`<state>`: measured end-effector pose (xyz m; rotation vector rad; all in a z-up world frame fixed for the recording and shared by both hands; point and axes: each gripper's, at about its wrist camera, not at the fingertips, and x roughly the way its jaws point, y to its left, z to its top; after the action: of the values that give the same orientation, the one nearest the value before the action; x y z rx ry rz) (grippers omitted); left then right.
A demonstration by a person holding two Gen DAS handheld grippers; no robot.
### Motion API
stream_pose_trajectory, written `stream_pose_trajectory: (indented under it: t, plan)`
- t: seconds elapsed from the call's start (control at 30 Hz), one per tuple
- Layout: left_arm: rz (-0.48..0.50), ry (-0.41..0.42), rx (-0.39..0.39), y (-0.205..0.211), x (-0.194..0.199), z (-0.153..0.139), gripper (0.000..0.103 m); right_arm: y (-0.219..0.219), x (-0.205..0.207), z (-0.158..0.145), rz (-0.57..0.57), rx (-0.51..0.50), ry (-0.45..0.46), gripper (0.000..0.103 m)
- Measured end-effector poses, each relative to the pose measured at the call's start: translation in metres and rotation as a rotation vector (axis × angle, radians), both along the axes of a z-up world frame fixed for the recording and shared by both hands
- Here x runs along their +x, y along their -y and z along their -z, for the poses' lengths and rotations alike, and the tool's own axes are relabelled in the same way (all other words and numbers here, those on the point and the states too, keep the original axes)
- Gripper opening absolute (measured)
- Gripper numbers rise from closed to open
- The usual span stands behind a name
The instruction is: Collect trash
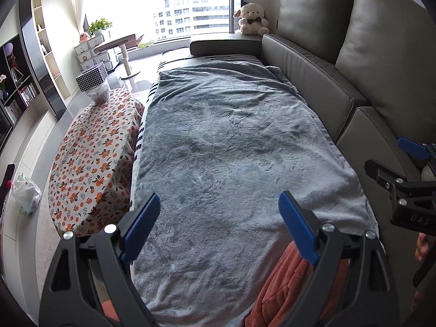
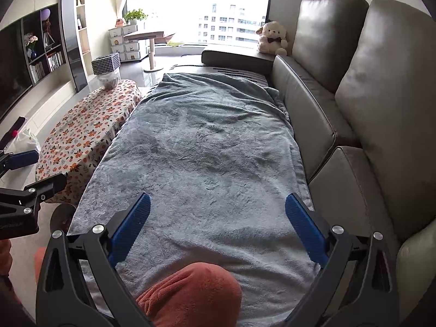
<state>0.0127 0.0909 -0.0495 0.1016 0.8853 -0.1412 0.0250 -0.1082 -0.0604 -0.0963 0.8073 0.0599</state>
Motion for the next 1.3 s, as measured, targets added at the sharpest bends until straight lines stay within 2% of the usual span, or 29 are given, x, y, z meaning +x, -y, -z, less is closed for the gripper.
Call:
stream_pose_trajectory:
  t: [1.3]
  plan:
    - [0.028,0.043,0.003,0.003,-0.013,-0.019,0.088,0.004,0.000,-0.012,-0.004,-0.001,0.035,0.096]
